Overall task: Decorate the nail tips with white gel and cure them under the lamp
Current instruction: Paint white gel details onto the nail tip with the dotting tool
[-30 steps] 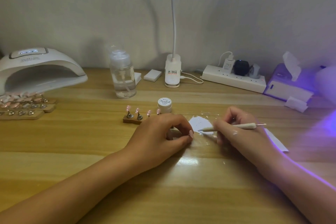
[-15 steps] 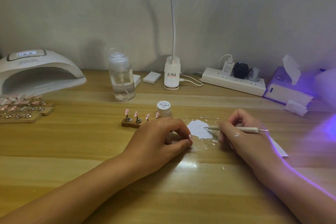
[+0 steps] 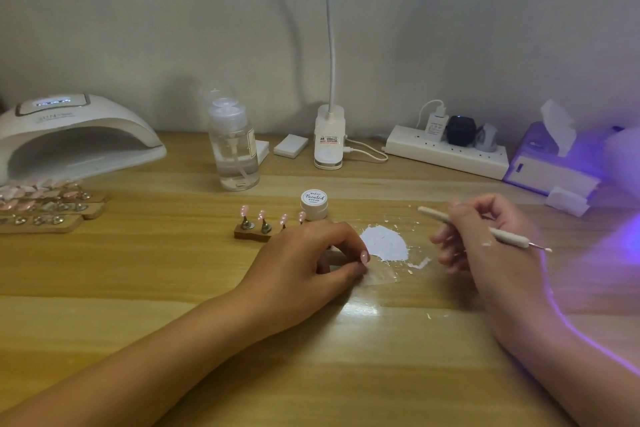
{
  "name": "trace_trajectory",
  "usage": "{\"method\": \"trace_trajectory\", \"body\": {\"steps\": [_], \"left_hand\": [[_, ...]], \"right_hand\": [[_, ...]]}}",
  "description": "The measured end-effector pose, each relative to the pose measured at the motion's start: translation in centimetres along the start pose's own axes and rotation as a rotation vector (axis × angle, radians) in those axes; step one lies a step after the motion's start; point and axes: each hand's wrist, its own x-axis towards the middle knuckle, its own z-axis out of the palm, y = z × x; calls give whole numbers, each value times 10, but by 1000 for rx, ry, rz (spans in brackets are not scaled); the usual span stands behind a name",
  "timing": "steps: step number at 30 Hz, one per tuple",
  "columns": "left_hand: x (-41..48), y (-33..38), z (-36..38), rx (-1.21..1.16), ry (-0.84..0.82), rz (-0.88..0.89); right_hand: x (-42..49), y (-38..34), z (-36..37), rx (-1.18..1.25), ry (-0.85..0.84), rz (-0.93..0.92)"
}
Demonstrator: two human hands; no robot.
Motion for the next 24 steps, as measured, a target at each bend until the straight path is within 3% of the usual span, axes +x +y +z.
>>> {"method": "trace_trajectory", "body": {"steps": [3,8,24], "left_hand": [[0,-1,0,-11,0,13],[0,1,2,5,2,67],[1,4,2,20,26,123]], "right_hand": [[-6,-7,7,51,-40,-19],[-26,-9,18,72,-192,105],[-29,-11,23,11,-292,145]]}}
